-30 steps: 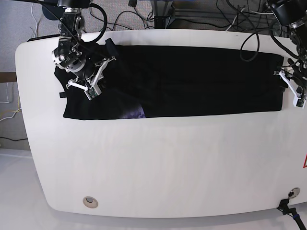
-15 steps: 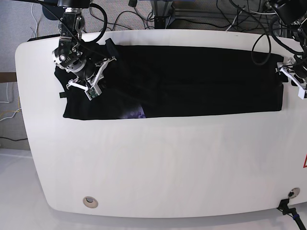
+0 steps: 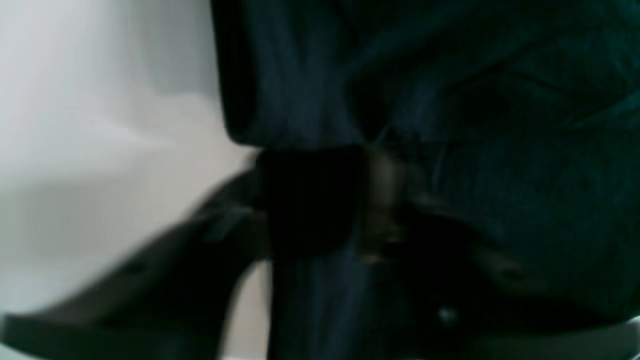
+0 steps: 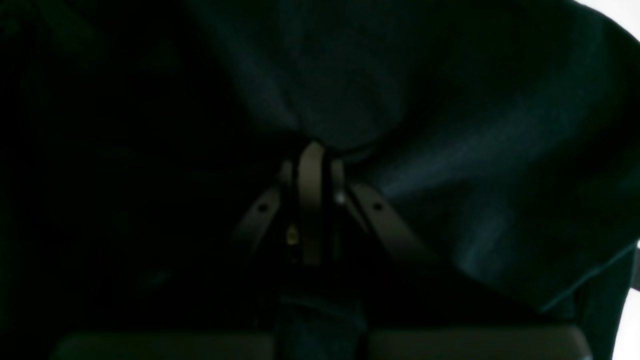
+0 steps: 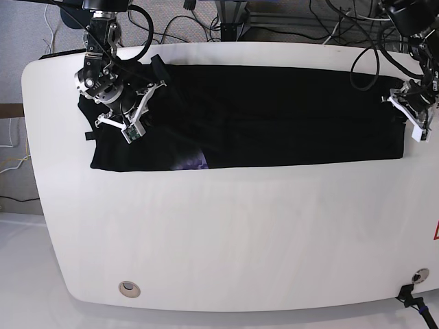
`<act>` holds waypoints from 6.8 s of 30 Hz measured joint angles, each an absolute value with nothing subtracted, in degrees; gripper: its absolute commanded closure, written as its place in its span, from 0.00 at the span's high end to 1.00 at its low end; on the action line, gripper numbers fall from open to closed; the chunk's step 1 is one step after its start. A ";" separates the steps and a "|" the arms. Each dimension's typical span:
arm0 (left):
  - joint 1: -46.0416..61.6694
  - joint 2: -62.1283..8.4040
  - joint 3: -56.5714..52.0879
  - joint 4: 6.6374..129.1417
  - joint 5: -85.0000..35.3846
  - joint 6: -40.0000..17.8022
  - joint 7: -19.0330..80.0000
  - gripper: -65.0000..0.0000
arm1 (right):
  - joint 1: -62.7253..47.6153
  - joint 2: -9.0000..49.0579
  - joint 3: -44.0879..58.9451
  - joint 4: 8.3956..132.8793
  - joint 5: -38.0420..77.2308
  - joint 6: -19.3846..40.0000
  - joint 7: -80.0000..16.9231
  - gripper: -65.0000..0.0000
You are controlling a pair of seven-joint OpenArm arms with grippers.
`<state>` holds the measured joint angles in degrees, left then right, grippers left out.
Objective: Fold the T-shirt properly
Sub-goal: 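Move the left gripper inward and grasp the shirt's other end, then fold the shirt end with the left gripper toward the right gripper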
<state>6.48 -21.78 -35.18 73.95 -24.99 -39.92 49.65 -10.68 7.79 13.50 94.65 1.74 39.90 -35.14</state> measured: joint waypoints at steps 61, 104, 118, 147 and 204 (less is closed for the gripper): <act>8.43 -12.62 -11.84 107.20 -14.26 -39.81 56.23 0.61 | -10.22 6.37 11.03 92.40 2.98 39.46 -33.23 0.00; 10.33 -12.78 -5.91 101.16 2.76 -26.55 53.47 0.50 | -10.24 6.33 11.20 92.18 3.20 39.62 -33.17 0.00; 10.17 -12.75 -5.91 98.74 2.35 -26.57 52.66 0.61 | -10.24 6.35 11.27 92.18 3.22 39.64 -33.17 0.00; 11.94 -12.40 -9.63 107.57 2.11 -26.79 53.17 0.00 | -10.22 6.35 11.31 92.18 3.25 39.64 -33.15 0.00; 11.60 0.80 14.66 108.51 2.94 -39.90 60.93 0.38 | -10.22 6.28 11.25 92.18 3.22 39.64 -33.17 0.00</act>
